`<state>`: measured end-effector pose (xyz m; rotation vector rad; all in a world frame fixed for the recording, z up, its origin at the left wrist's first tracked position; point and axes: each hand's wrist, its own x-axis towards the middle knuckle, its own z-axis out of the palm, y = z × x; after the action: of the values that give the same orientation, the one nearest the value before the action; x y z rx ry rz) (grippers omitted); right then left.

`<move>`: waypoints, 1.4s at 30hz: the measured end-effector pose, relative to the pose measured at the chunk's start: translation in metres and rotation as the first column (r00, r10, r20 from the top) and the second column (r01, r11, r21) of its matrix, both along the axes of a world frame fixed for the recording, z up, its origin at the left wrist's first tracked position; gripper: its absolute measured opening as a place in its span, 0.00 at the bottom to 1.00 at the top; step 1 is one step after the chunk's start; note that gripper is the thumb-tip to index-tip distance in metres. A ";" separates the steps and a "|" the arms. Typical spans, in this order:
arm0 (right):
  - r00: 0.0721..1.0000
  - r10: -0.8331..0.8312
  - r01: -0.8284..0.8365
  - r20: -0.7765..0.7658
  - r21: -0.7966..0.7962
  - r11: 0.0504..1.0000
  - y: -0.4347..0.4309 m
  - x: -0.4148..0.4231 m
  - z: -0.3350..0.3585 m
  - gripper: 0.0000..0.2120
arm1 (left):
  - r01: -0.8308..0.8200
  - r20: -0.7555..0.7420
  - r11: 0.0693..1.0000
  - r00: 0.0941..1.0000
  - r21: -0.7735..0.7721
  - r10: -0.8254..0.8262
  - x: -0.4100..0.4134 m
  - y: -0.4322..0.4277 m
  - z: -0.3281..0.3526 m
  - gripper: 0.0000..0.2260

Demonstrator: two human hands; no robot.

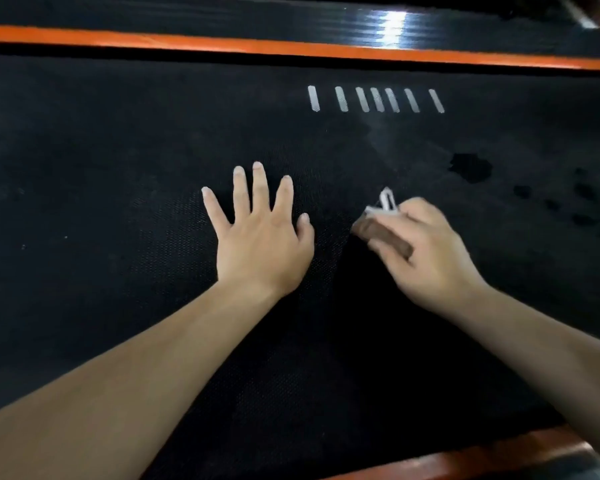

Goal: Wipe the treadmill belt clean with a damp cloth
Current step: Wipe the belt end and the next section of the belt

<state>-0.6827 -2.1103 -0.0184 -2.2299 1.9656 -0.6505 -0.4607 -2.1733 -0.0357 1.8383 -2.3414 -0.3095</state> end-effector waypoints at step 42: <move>0.967 -0.256 0.255 -0.021 -0.026 0.967 -0.183 -0.035 0.010 0.13 | -0.045 0.042 0.999 0.998 -0.025 0.046 -0.038 -0.021 0.002 0.28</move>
<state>-0.7173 -2.2929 -0.0079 -2.0220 2.2923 -0.6781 -0.4984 -2.1944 -0.0340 1.9015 -2.3165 -0.2383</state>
